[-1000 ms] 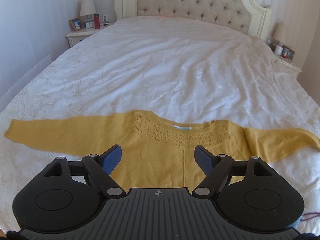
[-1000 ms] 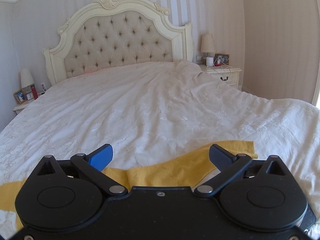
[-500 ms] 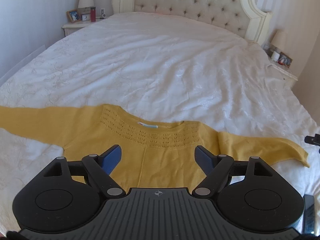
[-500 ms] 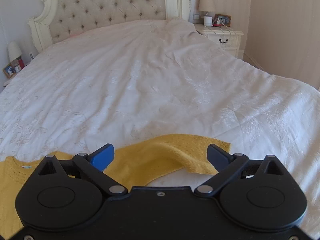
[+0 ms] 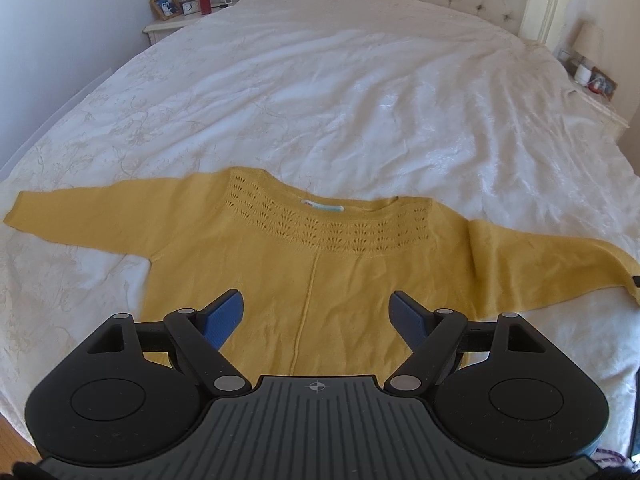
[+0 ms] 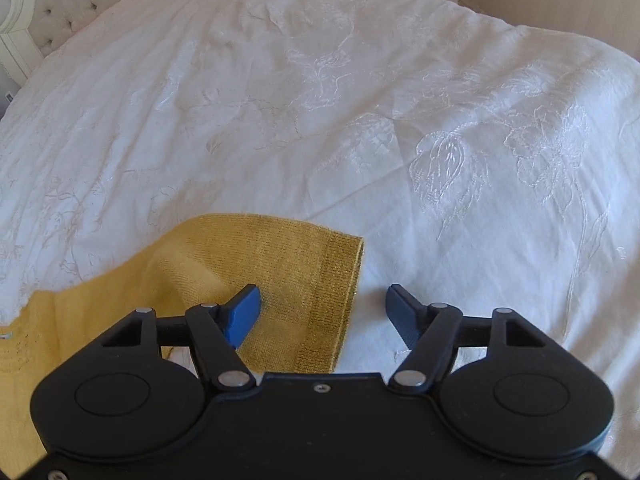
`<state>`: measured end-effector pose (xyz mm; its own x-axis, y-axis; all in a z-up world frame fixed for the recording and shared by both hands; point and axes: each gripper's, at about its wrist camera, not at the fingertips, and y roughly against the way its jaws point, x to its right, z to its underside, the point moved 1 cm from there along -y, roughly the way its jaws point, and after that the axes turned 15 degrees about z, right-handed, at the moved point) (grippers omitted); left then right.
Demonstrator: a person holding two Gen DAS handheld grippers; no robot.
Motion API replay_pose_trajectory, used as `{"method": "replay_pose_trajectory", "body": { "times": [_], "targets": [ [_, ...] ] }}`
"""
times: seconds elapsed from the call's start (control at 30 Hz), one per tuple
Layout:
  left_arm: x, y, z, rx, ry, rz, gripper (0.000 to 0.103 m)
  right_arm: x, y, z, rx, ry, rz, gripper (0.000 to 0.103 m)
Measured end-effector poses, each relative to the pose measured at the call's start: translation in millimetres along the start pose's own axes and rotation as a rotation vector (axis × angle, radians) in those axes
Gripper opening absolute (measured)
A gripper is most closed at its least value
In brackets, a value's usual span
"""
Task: Fold small clothes
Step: 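Move the right tool to a sleeve cuff and close on it, then carry the held sleeve across the sweater body and open the right tool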
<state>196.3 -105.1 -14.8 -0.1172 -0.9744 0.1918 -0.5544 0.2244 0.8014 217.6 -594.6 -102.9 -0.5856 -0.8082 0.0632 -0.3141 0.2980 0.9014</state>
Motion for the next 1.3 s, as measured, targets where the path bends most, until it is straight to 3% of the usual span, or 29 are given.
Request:
{"method": "replay_pose_trajectory", "body": {
  "times": [0.07,0.17,0.23,0.27,0.5,0.83,1.1,1.3],
  "targets": [
    [0,1,1,-0.002,-0.003,-0.007,0.079,4,-4,-1,-0.008,-0.042,-0.036,0.071],
    [-1,-1,2,-0.009,-0.004,-0.017,0.079,12,-11,-7,-0.022,-0.078,-0.071,0.054],
    [-3,-3,2,-0.018,0.004,-0.013,0.079,14,-9,-10,-0.022,-0.075,-0.084,0.021],
    [-4,-4,2,-0.023,0.005,-0.011,0.079,15,-8,-12,-0.026,-0.072,-0.108,0.016],
    [-13,-8,2,-0.033,-0.005,0.015,0.079,15,26,-25,0.033,-0.082,-0.136,0.013],
    [-60,-17,0,-0.052,0.007,0.095,0.079,-29,139,-59,0.193,-0.057,-0.249,0.013],
    [-125,-16,-13,-0.048,-0.011,0.119,0.079,-127,211,-52,0.226,-0.051,-0.452,0.013],
    [-179,-14,-19,-0.059,-0.002,0.105,0.079,-227,209,-14,0.166,0.006,-0.589,0.013]
  ]
}}
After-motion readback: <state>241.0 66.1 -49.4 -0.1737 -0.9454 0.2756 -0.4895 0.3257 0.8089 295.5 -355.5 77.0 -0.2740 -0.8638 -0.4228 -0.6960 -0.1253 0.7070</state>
